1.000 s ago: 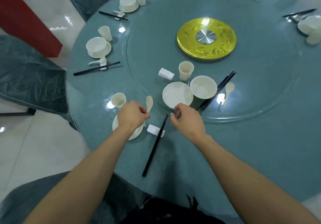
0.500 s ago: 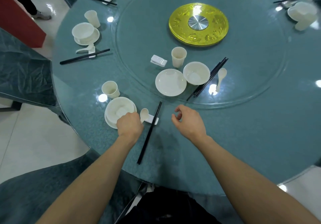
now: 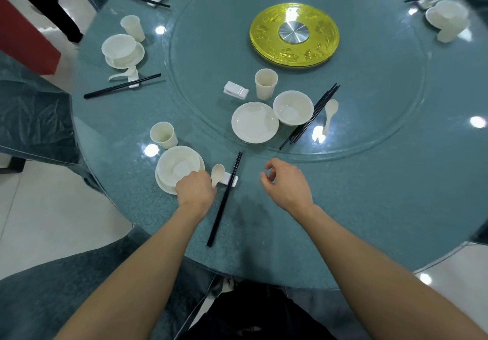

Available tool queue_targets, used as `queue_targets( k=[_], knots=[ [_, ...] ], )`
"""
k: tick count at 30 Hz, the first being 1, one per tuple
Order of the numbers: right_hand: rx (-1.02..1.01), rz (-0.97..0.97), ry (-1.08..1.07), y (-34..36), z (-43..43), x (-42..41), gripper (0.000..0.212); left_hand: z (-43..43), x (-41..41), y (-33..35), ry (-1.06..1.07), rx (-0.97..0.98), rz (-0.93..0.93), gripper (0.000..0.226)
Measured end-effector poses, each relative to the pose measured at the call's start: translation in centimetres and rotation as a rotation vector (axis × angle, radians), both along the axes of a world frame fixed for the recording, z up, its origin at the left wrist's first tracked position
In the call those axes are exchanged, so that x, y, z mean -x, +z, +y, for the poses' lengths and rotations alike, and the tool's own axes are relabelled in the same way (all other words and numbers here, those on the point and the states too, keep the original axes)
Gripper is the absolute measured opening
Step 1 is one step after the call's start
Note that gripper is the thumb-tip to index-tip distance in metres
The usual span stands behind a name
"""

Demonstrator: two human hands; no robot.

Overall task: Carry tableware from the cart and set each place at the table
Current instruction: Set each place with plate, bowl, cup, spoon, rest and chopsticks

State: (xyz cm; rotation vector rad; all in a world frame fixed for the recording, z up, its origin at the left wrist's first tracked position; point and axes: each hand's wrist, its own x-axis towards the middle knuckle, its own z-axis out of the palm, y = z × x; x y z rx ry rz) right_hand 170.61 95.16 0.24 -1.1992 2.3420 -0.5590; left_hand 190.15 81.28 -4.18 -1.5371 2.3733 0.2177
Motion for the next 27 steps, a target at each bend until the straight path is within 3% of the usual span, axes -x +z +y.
queue_targets(
  k=[11,16,27],
  knots=[
    [0.006,0.020,-0.001,0.8,0.5,0.0,0.032,-0.1,-0.5,1.2,-0.027,-0.023,0.034,0.018],
    [0.036,-0.009,-0.014,1.2,1.5,-0.2,0.056,-0.4,0.5,3.2,-0.086,0.009,0.133,0.014],
    [0.004,-0.022,-0.095,4.1,3.7,1.7,0.077,-0.4,4.5,9.3,-0.329,-0.162,0.349,0.059]
  ],
)
